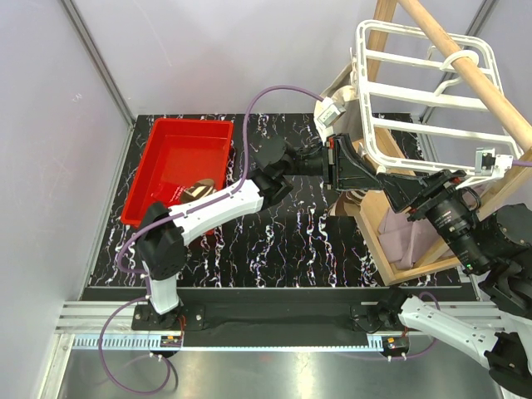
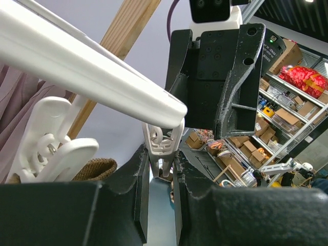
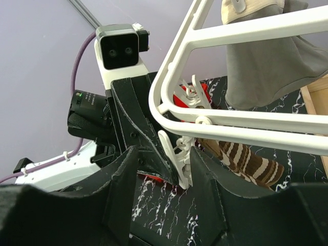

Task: Clip the socks to the hanger
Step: Open the clamp at the hanger.

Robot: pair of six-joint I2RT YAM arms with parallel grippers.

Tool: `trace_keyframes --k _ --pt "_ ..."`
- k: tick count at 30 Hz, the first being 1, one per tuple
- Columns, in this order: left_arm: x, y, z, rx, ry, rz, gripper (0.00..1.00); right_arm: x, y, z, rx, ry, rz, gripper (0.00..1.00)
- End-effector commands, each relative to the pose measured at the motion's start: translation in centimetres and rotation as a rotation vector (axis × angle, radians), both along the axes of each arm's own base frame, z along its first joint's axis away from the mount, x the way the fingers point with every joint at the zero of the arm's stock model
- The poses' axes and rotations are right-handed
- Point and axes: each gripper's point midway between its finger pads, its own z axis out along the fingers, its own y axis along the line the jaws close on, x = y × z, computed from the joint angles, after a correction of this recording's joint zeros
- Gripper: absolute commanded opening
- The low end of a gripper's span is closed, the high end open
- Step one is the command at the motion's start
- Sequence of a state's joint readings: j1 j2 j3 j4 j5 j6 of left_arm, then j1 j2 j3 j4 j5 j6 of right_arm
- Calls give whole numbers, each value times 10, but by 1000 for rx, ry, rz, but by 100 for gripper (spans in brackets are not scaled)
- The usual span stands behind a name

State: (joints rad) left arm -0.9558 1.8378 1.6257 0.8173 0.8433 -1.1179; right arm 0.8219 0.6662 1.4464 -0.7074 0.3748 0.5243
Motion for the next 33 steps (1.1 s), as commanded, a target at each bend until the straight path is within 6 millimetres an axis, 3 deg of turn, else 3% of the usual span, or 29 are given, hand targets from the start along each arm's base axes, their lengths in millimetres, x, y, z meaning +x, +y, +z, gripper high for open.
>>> trace_keyframes --k 1,28,33 --pt "-21 21 34 -90 -70 -21 0 3 -5 4 2 -12 -29 52" --pt "-33 21 37 -104 -71 -49 0 26 7 11 -5 -55 -78 49" --pt "-34 22 39 -105 -74 -49 0 28 5 8 -8 -49 -94 39"
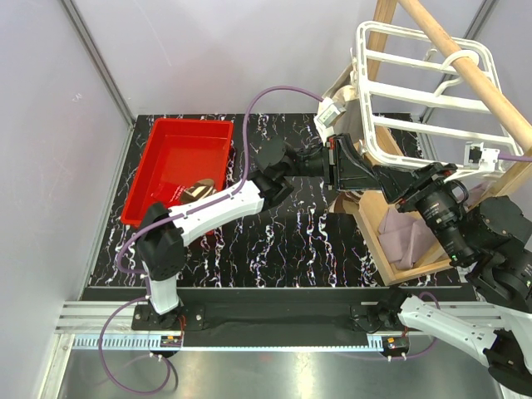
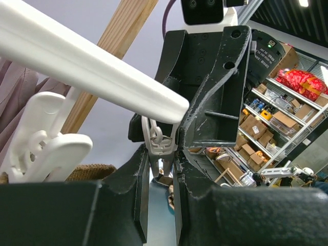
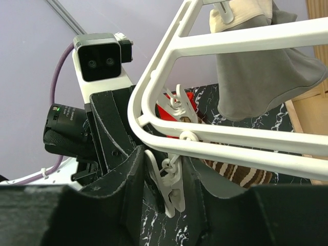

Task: Clip the socks to the hanger
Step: Open the clamp at the hanger, then pick up the sock from the bin.

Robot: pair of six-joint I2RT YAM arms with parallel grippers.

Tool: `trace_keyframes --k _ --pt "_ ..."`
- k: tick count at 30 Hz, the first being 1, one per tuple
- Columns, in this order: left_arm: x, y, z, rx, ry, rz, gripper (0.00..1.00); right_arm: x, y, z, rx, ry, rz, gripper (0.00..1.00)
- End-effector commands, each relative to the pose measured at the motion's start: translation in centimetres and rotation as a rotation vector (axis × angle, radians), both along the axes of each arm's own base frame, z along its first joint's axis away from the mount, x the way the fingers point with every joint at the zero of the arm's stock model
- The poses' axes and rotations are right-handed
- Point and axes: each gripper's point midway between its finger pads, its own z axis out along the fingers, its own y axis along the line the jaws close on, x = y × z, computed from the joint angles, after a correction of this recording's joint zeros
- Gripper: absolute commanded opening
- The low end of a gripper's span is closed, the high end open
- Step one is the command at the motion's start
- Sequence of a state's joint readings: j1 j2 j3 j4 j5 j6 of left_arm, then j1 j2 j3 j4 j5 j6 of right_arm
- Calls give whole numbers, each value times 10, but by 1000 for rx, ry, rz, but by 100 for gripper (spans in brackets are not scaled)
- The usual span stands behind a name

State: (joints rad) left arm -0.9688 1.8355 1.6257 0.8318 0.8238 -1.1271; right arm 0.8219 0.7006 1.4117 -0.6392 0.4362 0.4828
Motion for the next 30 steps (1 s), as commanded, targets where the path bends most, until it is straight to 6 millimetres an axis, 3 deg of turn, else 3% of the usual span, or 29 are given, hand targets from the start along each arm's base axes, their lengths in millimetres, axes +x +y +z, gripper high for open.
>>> trace_keyframes --k 1,4,5,7,8,10,11,13,14,15,16,18,19,20,21,23,24,25,26,30 --pt "-29 22 32 -84 -79 -48 0 8 0 12 24 -38 -33 36" --pt "-28 22 32 -83 -75 -42 2 9 0 11 15 -33 -36 14" --pt "-26 23 31 -82 -70 -34 14 9 -1 10 8 -26 -45 2" --pt "-23 26 28 -84 -63 -10 24 11 -2 10 3 -21 -51 0" --pt "-19 28 25 -79 -58 11 35 11 -3 9 -1 -16 -59 0" --pt "-10 37 30 -80 -60 96 43 13 -3 8 -3 -12 -68 0" --pt "1 40 13 -51 -85 163 46 13 -4 7 -11 -8 -69 0" --pt "14 58 13 5 -78 315 50 14 -4 5 -21 -2 -74 0" --pt "23 65 -2 54 -83 390 52 14 -5 3 -29 3 -79 0" --pt "45 71 -24 156 -104 541 57 14 -5 2 -37 5 -80 0" --pt "42 95 -9 149 -140 623 59 14 -7 1 -45 5 -88 0" --pt "58 119 -24 238 -191 779 65 13 -10 0 -54 7 -96 0" --pt "75 137 -49 369 -154 890 67 12 -14 0 -63 3 -106 0" --pt "83 158 -51 413 -150 965 68 12 -15 -1 -69 5 -108 0" --pt "94 179 -81 566 -130 1038 69 10 -17 0 -75 1 -108 0" --pt "124 225 -107 712 -64 1192 69 8 -21 3 -76 -4 -110 0" --pt "132 244 -120 772 -30 1240 69 8 -21 3 -85 -6 -109 0" --pt "136 264 -147 883 10 1258 69 6 -21 4 -81 -8 -103 0" --pt "150 292 -158 931 55 1328 69 6 -20 4 -84 -8 -98 0" --pt "170 352 -213 1117 249 1472 68 2 -17 3 -83 -4 -72 0"
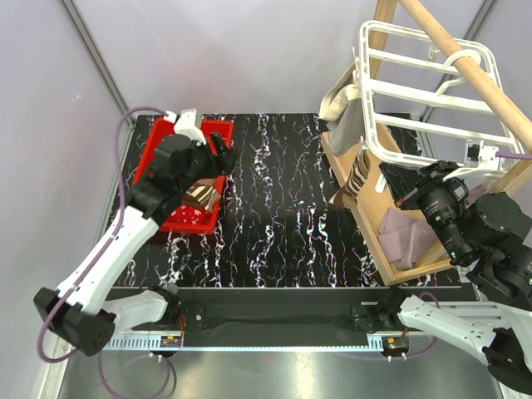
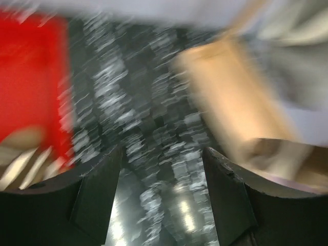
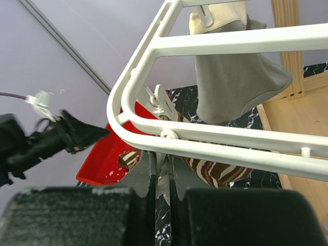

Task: Clip the socks to the hanger
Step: Pick up the sock from the bin.

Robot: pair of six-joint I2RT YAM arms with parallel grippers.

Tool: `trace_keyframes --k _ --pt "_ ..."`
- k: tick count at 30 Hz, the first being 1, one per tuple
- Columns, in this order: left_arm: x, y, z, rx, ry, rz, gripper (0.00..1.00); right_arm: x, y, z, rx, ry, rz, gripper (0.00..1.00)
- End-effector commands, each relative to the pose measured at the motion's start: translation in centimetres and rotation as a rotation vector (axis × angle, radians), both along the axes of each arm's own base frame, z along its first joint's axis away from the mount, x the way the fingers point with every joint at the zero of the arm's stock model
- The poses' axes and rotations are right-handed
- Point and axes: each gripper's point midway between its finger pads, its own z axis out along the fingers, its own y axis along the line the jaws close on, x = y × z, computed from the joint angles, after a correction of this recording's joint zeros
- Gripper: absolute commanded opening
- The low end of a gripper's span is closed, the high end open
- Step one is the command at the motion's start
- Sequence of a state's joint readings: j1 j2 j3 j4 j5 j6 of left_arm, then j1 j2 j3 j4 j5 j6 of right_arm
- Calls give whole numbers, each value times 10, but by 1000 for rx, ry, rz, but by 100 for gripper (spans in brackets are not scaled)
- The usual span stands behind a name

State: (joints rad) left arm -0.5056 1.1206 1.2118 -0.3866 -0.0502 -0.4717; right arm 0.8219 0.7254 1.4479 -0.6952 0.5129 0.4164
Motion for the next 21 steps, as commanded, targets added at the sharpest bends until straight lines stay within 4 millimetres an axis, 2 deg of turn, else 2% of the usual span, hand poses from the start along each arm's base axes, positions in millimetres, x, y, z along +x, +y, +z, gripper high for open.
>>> trace_keyframes --k 1,2,4,5,8,10,11,13,14,15,18,20,21 --pt "-2 61 -95 182 287 214 68 -6 -3 9 9 -13 13 0" --pt "3 76 -105 173 316 270 68 -6 -2 6 3 -7 19 0" --pt "9 86 -124 113 387 337 67 -8 -3 6 10 -3 21 0" --pt "13 100 -136 87 427 391 66 -9 -4 5 10 -2 21 0" --pt "29 109 -161 12 518 464 66 -11 -5 3 12 3 23 0" --pt "38 104 -169 -32 562 470 66 -11 -7 3 14 4 20 0" --pt "42 103 -183 -25 606 488 65 -12 -7 2 12 8 20 0" --pt "50 108 -185 -55 647 569 64 -12 -7 1 14 10 20 0" --pt "53 110 -199 -45 695 601 64 -12 -6 0 14 13 23 0" --pt "58 111 -196 -68 701 638 64 -12 -7 0 17 14 21 0" --pt "65 112 -210 -80 752 692 61 -12 -8 -3 18 17 17 0" --pt "70 113 -211 -86 763 726 62 -12 -8 -3 18 18 15 0" --pt "69 116 -221 -83 801 761 62 -12 -8 -3 20 19 15 0"
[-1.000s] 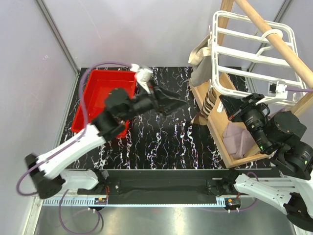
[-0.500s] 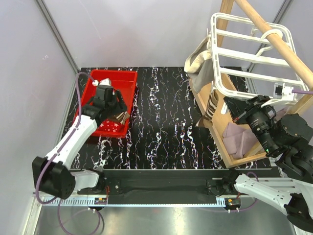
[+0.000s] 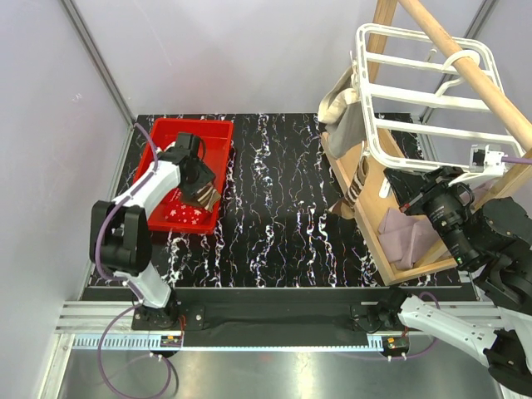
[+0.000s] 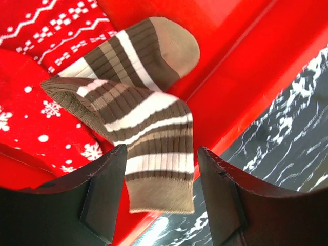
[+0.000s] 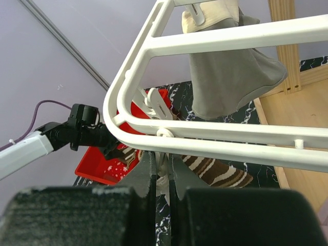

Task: Clip the socks to the hanger
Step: Pick up the sock from the bin.

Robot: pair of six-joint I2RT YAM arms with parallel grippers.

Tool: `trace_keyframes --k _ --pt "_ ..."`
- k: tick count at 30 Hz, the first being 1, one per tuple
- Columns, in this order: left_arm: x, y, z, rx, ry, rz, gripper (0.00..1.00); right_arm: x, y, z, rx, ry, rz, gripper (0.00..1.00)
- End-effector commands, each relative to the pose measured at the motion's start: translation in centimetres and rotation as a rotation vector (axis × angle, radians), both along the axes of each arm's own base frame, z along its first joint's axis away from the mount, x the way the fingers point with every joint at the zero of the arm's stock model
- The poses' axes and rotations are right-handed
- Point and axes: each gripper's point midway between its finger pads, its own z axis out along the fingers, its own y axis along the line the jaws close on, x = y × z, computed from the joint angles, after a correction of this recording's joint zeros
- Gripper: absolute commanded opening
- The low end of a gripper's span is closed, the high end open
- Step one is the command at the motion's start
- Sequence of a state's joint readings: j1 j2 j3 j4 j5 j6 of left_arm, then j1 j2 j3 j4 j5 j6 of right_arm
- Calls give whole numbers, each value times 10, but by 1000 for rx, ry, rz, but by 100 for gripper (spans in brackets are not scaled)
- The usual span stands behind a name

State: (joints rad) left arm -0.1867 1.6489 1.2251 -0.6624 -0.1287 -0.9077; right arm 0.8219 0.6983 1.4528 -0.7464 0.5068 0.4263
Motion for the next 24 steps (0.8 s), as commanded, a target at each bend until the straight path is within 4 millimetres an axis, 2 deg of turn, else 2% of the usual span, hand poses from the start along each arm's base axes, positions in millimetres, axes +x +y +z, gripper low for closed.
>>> trace_keyframes --k 1,3,6,9,11,13,14,15,17,20,21,22,23,24 --pt "18 7 7 -11 -1 140 62 -3 -1 2 25 3 7 0" --pt "15 7 -10 -21 74 177 63 -2 1 0 20 7 9 0" --pt "19 7 -19 -38 115 212 64 -1 3 -1 18 11 13 0" --pt "20 4 -34 -57 148 222 61 -1 3 -2 20 13 10 0" --pt "18 4 -39 -75 152 229 51 -1 3 -2 20 14 9 0" --pt "16 3 -46 -109 135 227 33 -1 3 -3 19 15 12 0" --pt "15 2 -42 -122 115 216 26 -1 4 -3 21 17 15 0" --pt "15 0 -45 -138 100 204 12 0 4 -3 21 19 13 0" --pt "16 1 -35 -143 65 190 0 0 5 -4 24 18 16 0" --pt "9 8 -25 -116 28 187 0 1 7 -5 23 23 19 0" --pt "11 10 -7 -109 -35 170 0 1 8 -6 23 25 21 0" --pt "5 12 -6 -102 -42 164 0 2 9 -5 24 26 21 0" --pt "4 12 4 -100 -79 143 0 2 9 -7 21 29 22 0" --pt "5 13 28 -109 -161 137 0 2 10 -7 24 30 22 0"
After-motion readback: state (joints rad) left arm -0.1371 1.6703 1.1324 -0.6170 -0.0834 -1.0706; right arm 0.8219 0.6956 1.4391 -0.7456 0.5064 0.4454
